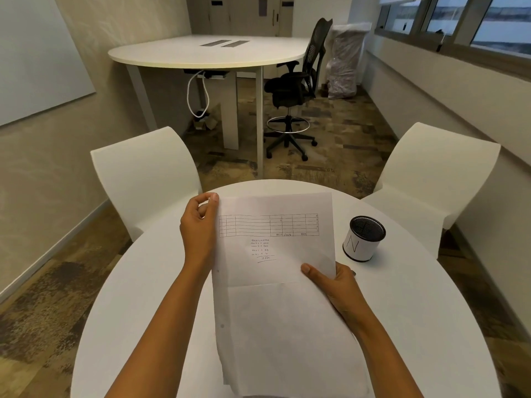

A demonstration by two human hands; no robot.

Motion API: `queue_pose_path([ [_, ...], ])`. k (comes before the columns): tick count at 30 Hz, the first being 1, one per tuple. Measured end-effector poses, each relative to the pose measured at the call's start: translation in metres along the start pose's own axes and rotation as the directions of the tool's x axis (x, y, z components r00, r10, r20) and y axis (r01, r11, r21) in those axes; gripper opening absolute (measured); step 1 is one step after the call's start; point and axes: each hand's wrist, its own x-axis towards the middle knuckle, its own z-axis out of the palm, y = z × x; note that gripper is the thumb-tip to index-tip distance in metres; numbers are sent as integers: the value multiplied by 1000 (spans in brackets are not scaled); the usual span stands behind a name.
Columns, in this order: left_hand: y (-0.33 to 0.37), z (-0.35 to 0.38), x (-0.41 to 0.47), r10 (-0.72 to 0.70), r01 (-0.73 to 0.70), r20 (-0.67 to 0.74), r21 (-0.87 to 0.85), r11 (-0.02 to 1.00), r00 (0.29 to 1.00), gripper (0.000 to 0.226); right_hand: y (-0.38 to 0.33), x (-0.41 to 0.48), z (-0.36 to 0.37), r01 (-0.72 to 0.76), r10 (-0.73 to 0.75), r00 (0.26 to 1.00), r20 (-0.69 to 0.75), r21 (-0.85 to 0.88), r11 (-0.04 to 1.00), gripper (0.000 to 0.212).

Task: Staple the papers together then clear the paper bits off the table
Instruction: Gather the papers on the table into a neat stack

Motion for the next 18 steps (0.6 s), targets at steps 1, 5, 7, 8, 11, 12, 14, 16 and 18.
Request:
queue_pose_path([
  [1,1,0,0,2,-2,3,-1,1000,1000,23,1,1,-1,4,-4,1000,-1,-1,1000,32],
  [5,2,-1,-2,-29,31,49,-35,999,998,29,1,2,-2,19,-18,1000,-19,20,1000,34],
  [7,-1,-1,-6,-66,69,77,-31,997,995,34,2,3,-2,26,-25,999,-34,28,999,37],
  [8,-3,-1,-9,-73,76,96,-28,997,993,36,3,4,-2,30,-29,999,-42,33,999,38],
  [11,-8,0,-18,-73,76,141,-16,997,987,35,5,6,-2,30,-27,998,-61,46,998,38],
  [12,-10,0,-20,-75,77,141,-13,997,987,34,5,7,-2,28,-25,998,-62,49,998,38],
  [14,-13,0,-22,-75,76,113,-6,997,991,32,7,6,-2,35,-33,998,-54,48,998,39],
  [16,-15,0,-23,-79,79,75,4,997,994,30,7,4,-2,48,-47,998,-33,50,998,40],
  [18,-18,0,-22,-93,93,46,-4,996,995,29,9,3,-3,56,-55,998,-26,47,997,38],
])
